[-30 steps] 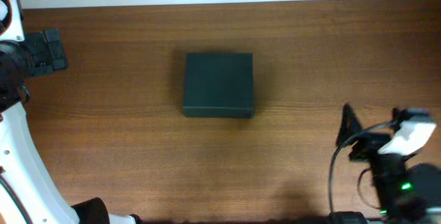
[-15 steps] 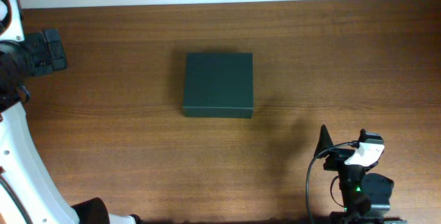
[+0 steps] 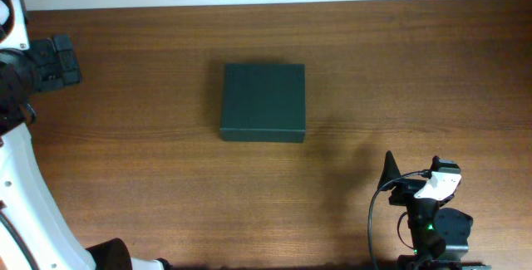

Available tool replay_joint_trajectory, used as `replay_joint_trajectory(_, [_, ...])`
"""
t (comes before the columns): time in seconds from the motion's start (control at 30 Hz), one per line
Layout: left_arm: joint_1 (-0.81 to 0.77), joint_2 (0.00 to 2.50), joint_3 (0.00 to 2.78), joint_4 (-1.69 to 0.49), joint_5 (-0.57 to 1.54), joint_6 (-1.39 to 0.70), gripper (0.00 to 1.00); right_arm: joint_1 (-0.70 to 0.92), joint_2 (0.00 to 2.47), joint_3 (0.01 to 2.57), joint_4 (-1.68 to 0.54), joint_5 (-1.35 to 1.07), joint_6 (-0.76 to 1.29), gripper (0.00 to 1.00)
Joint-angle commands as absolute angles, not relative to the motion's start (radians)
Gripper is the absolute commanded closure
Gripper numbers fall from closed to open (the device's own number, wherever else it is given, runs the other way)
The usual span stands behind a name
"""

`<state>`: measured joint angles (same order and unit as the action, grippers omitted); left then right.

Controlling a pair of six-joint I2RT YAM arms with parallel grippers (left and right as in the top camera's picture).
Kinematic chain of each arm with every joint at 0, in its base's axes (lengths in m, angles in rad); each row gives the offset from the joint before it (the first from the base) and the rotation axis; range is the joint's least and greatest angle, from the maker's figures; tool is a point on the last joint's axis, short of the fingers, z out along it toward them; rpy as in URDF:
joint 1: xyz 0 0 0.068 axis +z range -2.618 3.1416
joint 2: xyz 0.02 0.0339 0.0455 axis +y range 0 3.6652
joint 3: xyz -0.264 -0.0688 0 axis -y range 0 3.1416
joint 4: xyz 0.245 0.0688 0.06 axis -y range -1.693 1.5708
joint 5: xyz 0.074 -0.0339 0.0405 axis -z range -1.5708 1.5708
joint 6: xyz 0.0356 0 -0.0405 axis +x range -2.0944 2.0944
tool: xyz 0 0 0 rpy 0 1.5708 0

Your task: Pack container

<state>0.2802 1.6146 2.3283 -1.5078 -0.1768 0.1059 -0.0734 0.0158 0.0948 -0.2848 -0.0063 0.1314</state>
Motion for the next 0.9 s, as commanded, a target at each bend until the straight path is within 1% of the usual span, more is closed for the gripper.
replay_joint_trajectory(0.0, [0.284,1.604,2.327,-1.509,-0.184,0.11,0.01,-0.082,0.003,0.085,-0.279,-0.015,0.14,0.01])
replay_joint_trajectory(0.67, [0.279,1.597,2.321,-1.508,-0.181,0.11,0.01,-0.082,0.003,0.085,-0.279,-0.015,0.14,0.01])
replay_joint_trajectory(0.77, [0.233,1.539,2.259,-1.508,-0.181,0.11,0.01,-0.082,0.003,0.085,-0.279,-0.015,0.14,0.01])
replay_joint_trajectory(0.87, [0.147,1.438,2.114,-1.508,-0.181,0.11,0.01,-0.082,0.003,0.085,-0.279,-0.015,0.14,0.01])
